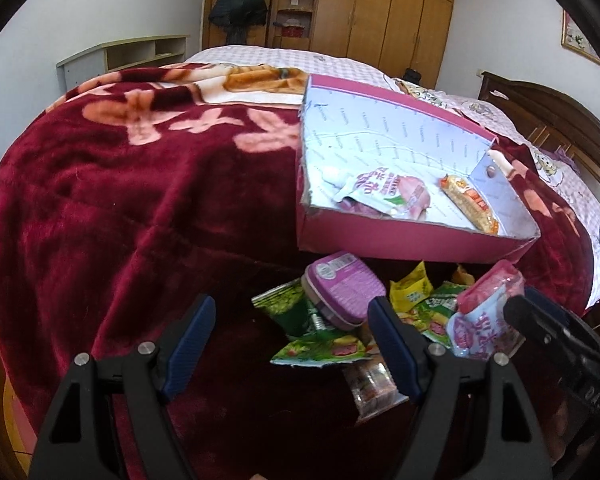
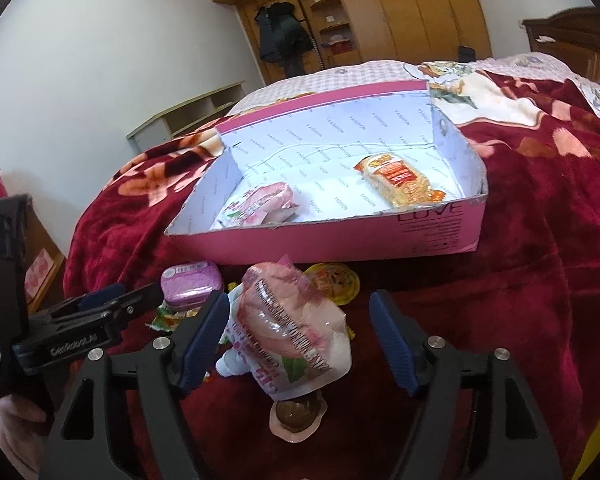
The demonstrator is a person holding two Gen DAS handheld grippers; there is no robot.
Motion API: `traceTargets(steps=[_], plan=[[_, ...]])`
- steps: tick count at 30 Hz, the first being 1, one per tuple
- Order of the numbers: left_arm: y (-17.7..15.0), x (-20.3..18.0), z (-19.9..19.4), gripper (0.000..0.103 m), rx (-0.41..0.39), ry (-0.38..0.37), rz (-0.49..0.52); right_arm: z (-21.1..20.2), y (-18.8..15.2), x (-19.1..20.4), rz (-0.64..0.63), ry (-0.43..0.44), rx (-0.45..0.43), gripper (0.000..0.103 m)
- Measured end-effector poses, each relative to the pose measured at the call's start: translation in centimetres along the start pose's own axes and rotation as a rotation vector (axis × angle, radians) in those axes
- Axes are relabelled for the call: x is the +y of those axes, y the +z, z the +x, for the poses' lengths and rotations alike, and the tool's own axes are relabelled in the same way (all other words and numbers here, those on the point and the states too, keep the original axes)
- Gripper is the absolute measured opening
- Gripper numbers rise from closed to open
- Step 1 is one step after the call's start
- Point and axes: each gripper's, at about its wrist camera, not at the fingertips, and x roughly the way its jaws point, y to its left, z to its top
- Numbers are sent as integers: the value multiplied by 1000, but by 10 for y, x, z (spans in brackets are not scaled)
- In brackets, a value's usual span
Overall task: Organize snacks
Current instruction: 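Grasp the purple tin with the left tool while the right tool grasps the large pink snack bag, then lift the purple tin with the left tool while the right tool carries the pink bag toward the box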
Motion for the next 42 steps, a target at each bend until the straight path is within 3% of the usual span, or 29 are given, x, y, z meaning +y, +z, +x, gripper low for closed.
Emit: traceTargets(steps=[5,13,19,32,35,39,42], plan=[[2,0,5,82,1,-20,-4,7,-4,2,-3,6,8,74],[8,-23,19,82,12,-26,90,11,-8,-2,19,27,1,73],[12,-30,36,82,18,12,118,12,-10,-4,29,36,0,73],[7,-40,50,78,28,2,153,12,-14,-7,50,49,-5,73],[7,-39,51,75,24,1,153,13,-14,-7,47,48,-7,73],[6,-40,48,62,10,-3,165,13,-15,-6,41,45,-9,73],[5,-41,45,62,3,-8,178,13,-15,-6,41,45,-9,73]])
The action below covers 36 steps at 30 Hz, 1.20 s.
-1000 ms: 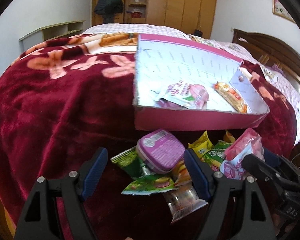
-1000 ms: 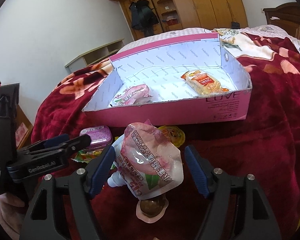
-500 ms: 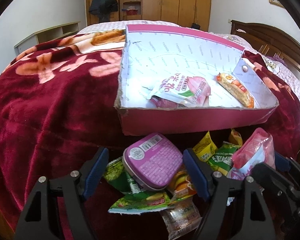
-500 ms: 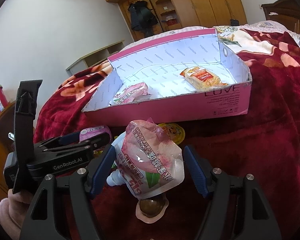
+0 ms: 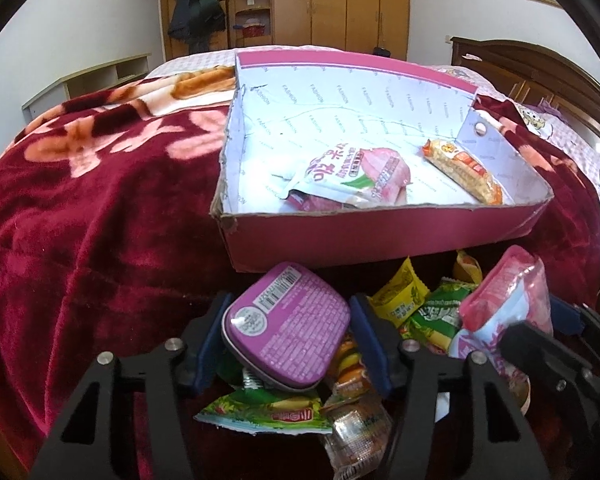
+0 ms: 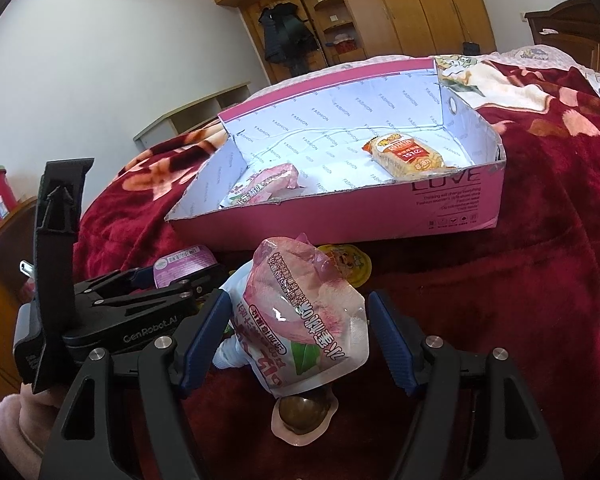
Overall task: Organize snacks
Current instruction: 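Lift the purple tin with the left tool while the right tool carries the pink bag toward the box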
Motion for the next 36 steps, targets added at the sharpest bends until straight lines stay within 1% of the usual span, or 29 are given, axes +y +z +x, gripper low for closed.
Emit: traceTargets(steps=[8,15,22,36], plan=[[-2,3,-9,62,-9,-18,-23,-2,-2,3,-17,-16,-13,71],[-3,8,-20,62,-15,-39,-56,-9,-2,8,-39,-34,-42,58],[-4,7,-31,62,-28,-46,-65,-16,-2,9,-35,-23,-59,47],[-5,5,-43,62,-39,-36,-64,-34,-1,13,-32,-9,-96,33]])
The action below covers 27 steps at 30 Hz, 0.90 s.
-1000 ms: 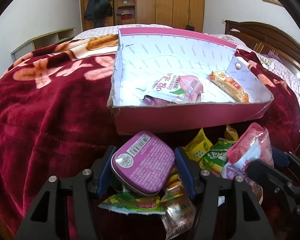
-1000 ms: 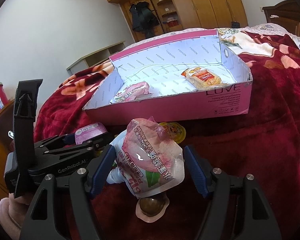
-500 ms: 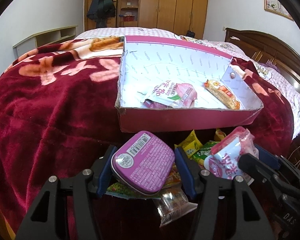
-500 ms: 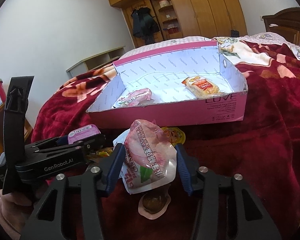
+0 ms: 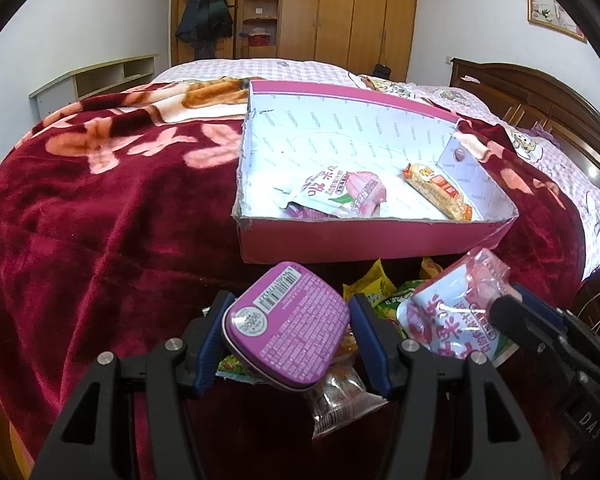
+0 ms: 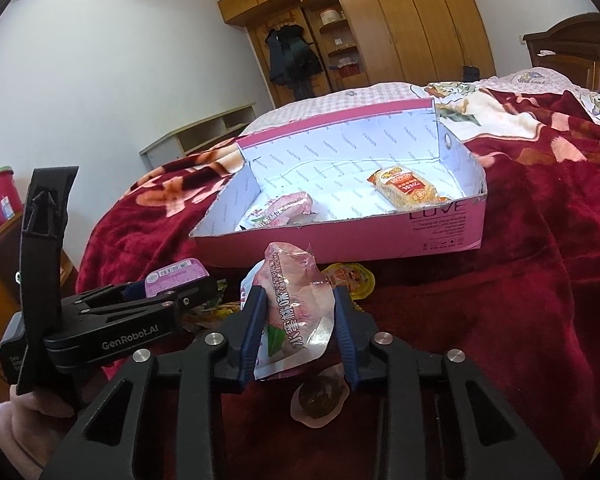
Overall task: Organize snacks
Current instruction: 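Lift the purple tin with the left tool while the right tool carries the pink bag toward the box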
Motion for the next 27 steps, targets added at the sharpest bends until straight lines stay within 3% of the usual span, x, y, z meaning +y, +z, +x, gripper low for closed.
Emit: traceTargets(steps=[10,27], plan=[[1,3,-8,62,-11,8,-10,-17,3,4,-13,9,-32,25],[6,1,-28,62,-54,-14,-12,-53,21,6,-7,19,-127,23]])
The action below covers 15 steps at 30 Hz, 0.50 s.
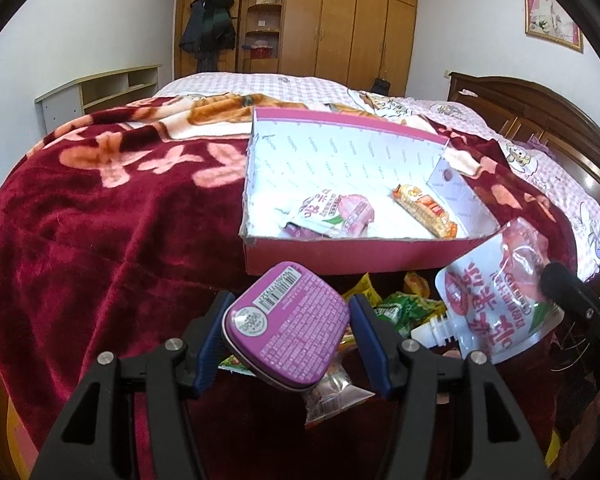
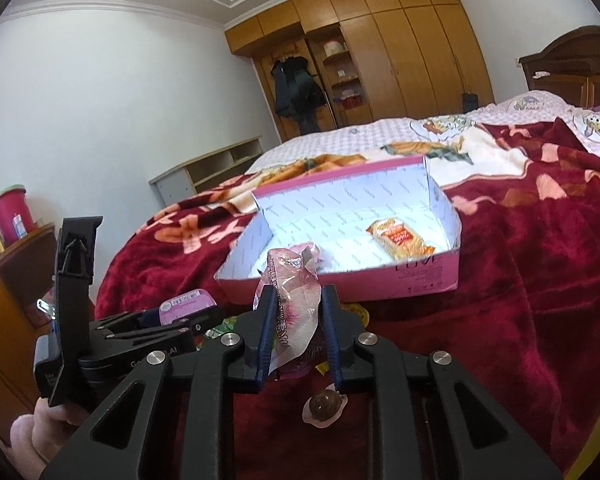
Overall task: Organize snacks
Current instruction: 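Lift the purple tin with the left tool while the right tool carries the pink bag toward the box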
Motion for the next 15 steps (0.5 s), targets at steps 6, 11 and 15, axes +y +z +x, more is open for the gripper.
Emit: traceTargets(steps=[6,11,15], plan=[[9,-6,-6,62,-25,-18,15,-8,11,0,-11,-7,-34,23],[20,-11,-4,62,-42,-28,24,-8,19,-3,-13,-9,-49,23],[30,-12,0,62,-50,-35,20,-9,26,-5,-20,-19,-67,23]])
